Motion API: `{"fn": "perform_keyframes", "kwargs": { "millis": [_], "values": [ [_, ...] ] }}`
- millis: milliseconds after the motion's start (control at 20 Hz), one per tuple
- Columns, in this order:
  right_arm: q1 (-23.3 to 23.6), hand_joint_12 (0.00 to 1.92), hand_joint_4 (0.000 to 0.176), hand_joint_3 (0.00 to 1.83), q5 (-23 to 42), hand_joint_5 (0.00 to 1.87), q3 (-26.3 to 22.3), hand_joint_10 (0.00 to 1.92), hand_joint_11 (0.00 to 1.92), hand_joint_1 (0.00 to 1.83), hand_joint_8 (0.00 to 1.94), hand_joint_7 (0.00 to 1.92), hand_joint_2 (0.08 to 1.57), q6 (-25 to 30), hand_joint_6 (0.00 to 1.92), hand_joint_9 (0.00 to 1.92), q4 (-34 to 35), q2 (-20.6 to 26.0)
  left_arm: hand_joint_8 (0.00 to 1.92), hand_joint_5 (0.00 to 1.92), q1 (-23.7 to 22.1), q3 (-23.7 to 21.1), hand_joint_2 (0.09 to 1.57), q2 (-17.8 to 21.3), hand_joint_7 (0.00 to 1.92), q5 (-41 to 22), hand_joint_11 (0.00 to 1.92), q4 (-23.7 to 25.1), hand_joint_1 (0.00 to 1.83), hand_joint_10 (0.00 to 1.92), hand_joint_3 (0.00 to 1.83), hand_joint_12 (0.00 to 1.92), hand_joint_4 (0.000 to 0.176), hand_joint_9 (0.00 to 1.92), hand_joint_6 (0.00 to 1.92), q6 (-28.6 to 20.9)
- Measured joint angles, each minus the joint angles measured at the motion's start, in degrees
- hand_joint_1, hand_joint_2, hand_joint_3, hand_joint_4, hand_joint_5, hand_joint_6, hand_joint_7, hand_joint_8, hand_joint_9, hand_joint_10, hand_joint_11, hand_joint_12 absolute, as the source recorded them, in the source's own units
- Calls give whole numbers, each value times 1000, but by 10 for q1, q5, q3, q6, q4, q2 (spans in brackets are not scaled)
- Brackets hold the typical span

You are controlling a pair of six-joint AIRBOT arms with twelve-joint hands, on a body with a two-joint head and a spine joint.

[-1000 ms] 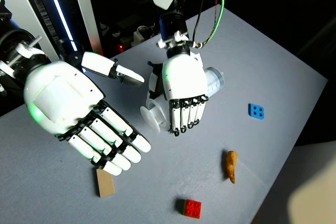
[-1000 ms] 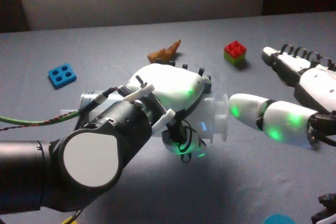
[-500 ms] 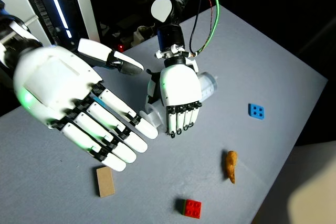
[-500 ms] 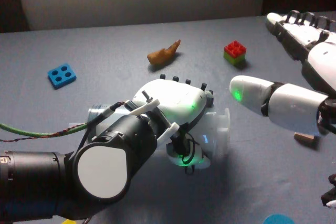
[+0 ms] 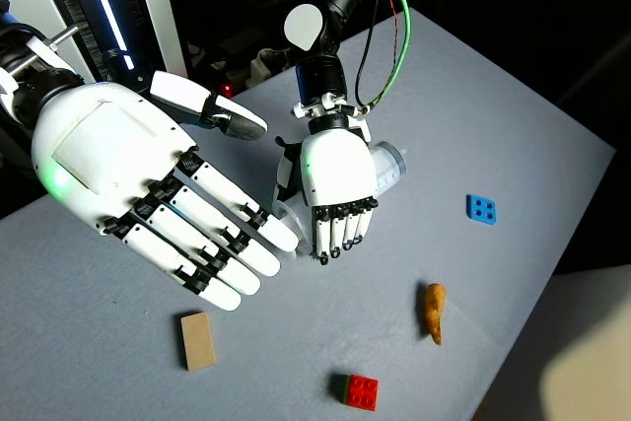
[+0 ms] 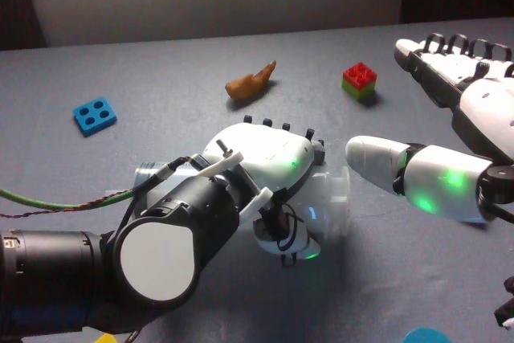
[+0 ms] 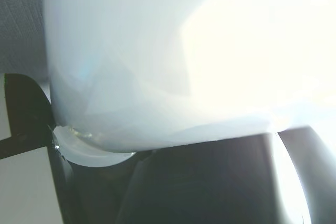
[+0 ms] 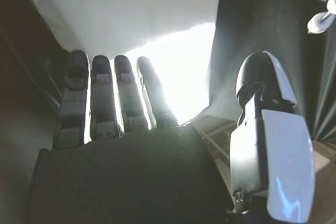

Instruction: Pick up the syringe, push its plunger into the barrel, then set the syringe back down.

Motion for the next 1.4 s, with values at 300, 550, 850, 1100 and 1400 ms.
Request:
{"fn": "perform_keyframes", "kwargs": {
  "millis": [300, 550, 850, 1100, 1400],
  "values": [
    [0, 288, 11, 3, 16, 46, 0, 0, 0, 145, 0, 30, 1063, -45, 0, 38, 0, 0, 756, 710, 0, 0, 1252, 0, 636, 0, 417, 0, 1013, 904, 0, 1524, 0, 569, 1393, 0],
    [0, 198, 7, 1, 16, 40, 0, 0, 0, 177, 1, 6, 1063, -47, 5, 6, 0, 0, 19, 664, -2, -3, 1139, 0, 612, 7, 273, 7, 559, 270, 0, 1172, 0, 575, 129, 2],
    [-2, 213, 1, 1, 12, 54, 0, 2, 0, 106, 1, 34, 1076, -49, 1, 31, -1, 0, 0, 78, -5, -7, 1077, -3, 6, 7, 0, 7, 123, 1, 0, 273, 48, 15, 1, 3],
    [-4, 311, 9, 0, 11, 58, -11, 2, 0, 181, 1, 40, 1045, -45, 2, 53, 0, 0, 0, 0, -6, -9, 1024, -3, 0, 5, 0, 7, 0, 0, 0, 87, 92, 0, 0, 2],
    [-4, 428, 21, 0, 7, 70, -15, 3, 0, 146, 2, 66, 1048, -40, 2, 73, 0, -1, 0, 6, -23, -16, 1039, -2, 0, 0, 13, 5, 0, 0, 3, 34, 82, 0, 2, 5]
  ]
}}
